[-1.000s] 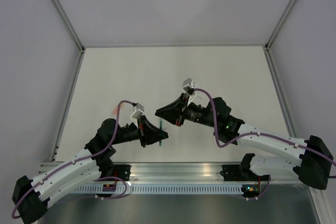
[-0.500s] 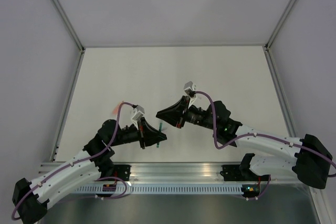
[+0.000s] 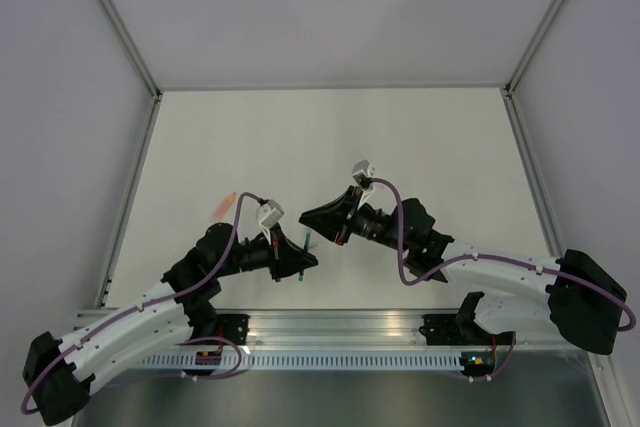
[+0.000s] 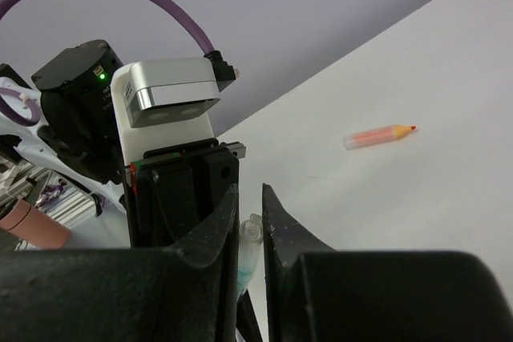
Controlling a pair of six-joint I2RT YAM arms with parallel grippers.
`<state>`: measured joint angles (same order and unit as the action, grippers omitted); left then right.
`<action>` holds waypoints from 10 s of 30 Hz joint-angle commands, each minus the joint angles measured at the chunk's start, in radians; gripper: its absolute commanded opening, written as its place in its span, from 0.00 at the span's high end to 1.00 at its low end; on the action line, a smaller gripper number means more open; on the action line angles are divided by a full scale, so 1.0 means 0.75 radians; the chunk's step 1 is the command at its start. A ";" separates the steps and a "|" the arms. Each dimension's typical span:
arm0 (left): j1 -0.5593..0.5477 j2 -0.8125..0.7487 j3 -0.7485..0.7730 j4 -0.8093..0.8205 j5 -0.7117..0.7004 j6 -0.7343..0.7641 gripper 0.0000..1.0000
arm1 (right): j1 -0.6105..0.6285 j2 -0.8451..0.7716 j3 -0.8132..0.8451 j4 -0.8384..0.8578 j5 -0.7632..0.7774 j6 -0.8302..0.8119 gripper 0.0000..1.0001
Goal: Insert the pens into the pen caps
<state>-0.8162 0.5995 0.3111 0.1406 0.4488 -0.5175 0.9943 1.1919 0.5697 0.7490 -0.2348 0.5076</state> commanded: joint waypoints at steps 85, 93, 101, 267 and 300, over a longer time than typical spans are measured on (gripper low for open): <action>0.025 -0.133 0.274 0.101 -0.451 0.166 0.98 | 0.517 -0.268 -0.064 -0.530 0.585 -0.090 0.32; 0.027 -0.126 0.178 0.166 -0.372 0.162 0.98 | 0.517 -0.523 0.122 -0.902 0.750 -0.206 0.20; 0.025 -0.100 0.142 0.240 -0.136 0.162 0.98 | 0.517 -0.397 0.526 -1.086 0.873 -0.452 0.30; 0.323 1.181 1.140 -1.584 -0.592 -1.827 0.24 | -0.438 -0.335 0.003 -1.091 0.515 0.182 0.64; 0.109 1.342 0.727 -1.186 -0.588 -2.329 0.35 | -0.438 -0.387 -0.013 -1.062 0.419 0.186 0.63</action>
<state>-0.7174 1.6104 0.8810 -0.7887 0.0025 -1.9522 0.6655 0.9215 0.5632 -0.0742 0.0937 0.6533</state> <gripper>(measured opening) 0.661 0.368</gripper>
